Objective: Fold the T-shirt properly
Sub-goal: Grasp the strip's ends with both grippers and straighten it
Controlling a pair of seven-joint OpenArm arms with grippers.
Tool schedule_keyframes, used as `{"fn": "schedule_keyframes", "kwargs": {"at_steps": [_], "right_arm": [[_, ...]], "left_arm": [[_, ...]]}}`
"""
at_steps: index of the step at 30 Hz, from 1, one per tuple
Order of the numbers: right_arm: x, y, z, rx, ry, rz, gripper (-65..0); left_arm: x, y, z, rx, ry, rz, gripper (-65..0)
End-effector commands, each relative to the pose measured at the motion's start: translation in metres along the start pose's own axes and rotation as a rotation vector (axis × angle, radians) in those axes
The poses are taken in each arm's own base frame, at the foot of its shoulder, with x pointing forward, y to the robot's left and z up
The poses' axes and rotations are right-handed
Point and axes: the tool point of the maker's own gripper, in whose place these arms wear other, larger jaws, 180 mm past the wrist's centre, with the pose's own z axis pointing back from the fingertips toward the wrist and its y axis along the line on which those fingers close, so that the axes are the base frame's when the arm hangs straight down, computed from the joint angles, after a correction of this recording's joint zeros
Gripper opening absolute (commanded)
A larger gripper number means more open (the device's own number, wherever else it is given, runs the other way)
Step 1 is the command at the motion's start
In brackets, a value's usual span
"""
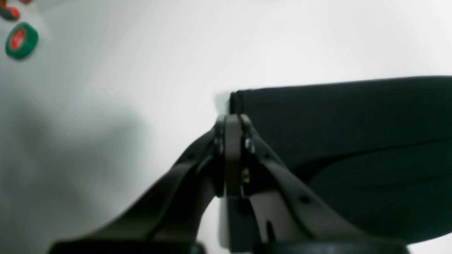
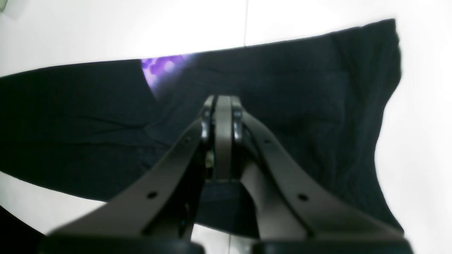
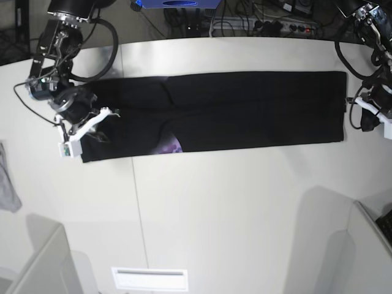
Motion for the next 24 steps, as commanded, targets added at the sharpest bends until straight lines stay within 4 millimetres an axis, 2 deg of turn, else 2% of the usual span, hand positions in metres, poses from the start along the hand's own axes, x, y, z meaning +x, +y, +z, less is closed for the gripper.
{"fn": "schedule_keyframes", "kwargs": {"at_steps": [1, 5, 7, 9, 10, 12, 17, 24], "right_arm": [[0.011, 0.004, 0.006, 0.009, -0.039, 0.016, -65.0], [0.01, 0.007, 0.006, 0.014, -0.036, 0.018, -65.0], [0.008, 0.007, 0.006, 0.014, -0.031, 0.017, -65.0], [0.007, 0.007, 0.006, 0.013, -0.029, 0.016, -65.0], [0.007, 0.007, 0.006, 0.013, -0.029, 0.016, -65.0], [0.003, 0.007, 0.007, 0.012, -0.02, 0.013, -65.0], [-0.005, 0.006, 0.008, 0.01, -0.004, 0.008, -65.0], [-0.01, 0.005, 0.008, 0.008, 0.009, 0.003, -65.0]], "left_arm": [[0.005, 0.014, 0.011, 0.029, -0.019, 0.0, -65.0], [-0.006, 0.03, 0.025, 0.044, -0.031, 0.079, -63.4], [-0.018, 0.038, 0.024, 0.046, -0.016, 0.128, -42.5], [-0.029, 0.038, 0.02, 0.006, -0.006, 0.148, -21.2], [-0.034, 0.034, 0.018, -0.03, 0.0, 0.137, -12.7], [-0.047, 0.033, 0.014, -0.059, 0.024, 0.146, 0.0], [-0.077, 0.037, 0.003, -0.072, 0.085, 0.241, 0.0], [-0.085, 0.007, -0.025, -0.17, 0.129, 0.258, 0.0]]}}
